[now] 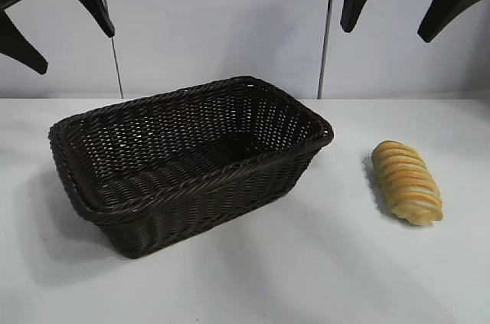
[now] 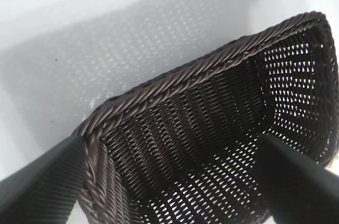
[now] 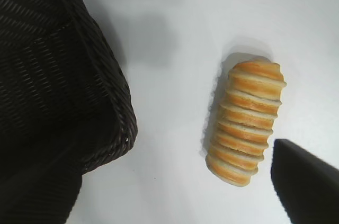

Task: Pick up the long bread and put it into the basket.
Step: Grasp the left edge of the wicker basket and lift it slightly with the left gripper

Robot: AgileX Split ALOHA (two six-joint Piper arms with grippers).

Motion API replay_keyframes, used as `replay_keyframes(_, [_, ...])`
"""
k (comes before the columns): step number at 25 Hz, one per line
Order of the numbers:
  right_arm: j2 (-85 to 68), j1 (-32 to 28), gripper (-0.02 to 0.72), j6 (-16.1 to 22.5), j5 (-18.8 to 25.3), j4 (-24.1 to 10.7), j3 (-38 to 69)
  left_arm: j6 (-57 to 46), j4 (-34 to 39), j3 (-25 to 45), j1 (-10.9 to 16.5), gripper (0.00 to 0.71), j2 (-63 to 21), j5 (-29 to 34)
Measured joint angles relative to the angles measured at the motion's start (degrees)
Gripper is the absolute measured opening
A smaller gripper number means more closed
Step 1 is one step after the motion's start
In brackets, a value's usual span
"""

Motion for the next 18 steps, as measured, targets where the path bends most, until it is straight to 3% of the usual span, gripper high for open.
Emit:
replay_keyframes(5, [0.0, 0.0, 0.695, 0.0, 0.0, 0.0, 0.0, -1.1, 4.6, 2.5, 0.0, 0.628, -4.3, 2.7])
replay_keyframes(11, [0.0, 0.0, 0.695, 0.0, 0.0, 0.0, 0.0, -3.2, 5.8, 13.1, 0.0, 0.628, -11.8, 1.4])
replay_keyframes(18, [0.0, 0.0, 0.695, 0.0, -0.1, 0.0, 0.0, -3.3, -0.4, 25.1, 0.0, 0.628, -13.7, -8.1])
